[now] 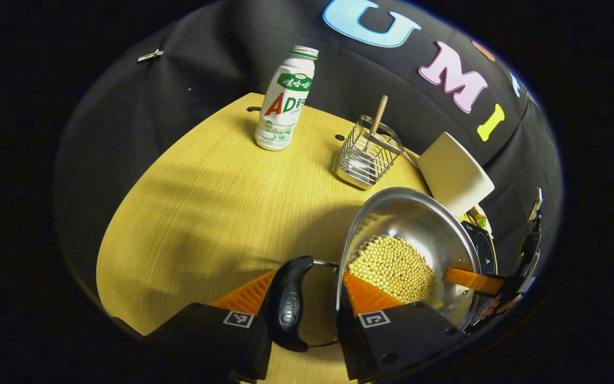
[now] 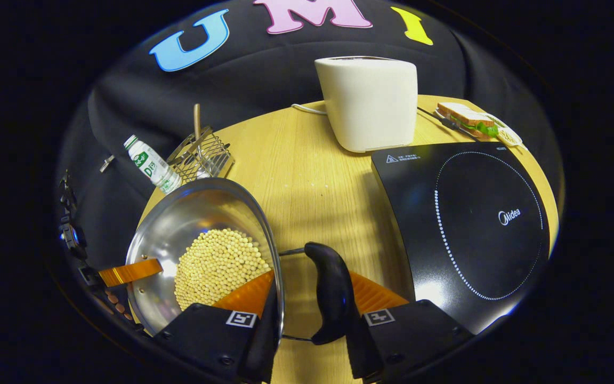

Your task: First push the handle of the pot to place it horizontally, then grasp the pot with both hands and set it on the induction cooktop.

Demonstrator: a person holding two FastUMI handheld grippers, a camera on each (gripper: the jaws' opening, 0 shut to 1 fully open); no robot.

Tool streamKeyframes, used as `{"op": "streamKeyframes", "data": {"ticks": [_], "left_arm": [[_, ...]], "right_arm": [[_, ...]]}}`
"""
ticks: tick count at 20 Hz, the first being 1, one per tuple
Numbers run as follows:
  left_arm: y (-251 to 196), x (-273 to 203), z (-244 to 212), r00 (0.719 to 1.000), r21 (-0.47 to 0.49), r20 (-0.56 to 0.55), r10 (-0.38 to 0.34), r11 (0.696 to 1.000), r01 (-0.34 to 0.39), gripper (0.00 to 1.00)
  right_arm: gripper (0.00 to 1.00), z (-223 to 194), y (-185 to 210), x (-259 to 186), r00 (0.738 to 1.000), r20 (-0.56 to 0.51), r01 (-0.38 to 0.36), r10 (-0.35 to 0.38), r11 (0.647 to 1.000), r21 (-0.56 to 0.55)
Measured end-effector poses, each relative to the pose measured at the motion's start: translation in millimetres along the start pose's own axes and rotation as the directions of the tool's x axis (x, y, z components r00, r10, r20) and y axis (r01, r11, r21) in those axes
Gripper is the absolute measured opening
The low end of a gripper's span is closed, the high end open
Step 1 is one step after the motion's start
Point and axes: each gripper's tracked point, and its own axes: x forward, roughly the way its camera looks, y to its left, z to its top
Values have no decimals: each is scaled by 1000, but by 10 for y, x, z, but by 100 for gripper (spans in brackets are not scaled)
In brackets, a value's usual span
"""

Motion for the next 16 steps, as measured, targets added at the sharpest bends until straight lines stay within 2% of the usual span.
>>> {"op": "streamKeyframes", "data": {"ticks": [8, 16], "left_arm": [[-276, -457, 57, 998, -11, 56, 35, 999, -34, 56], [-921, -632, -5, 997, -31, 75, 28, 999, -26, 56]], "right_arm": [[58, 293, -39, -379, 997, 51, -60, 63, 997, -51], [58, 602, -522, -776, 992, 92, -77, 84, 994, -74]]}}
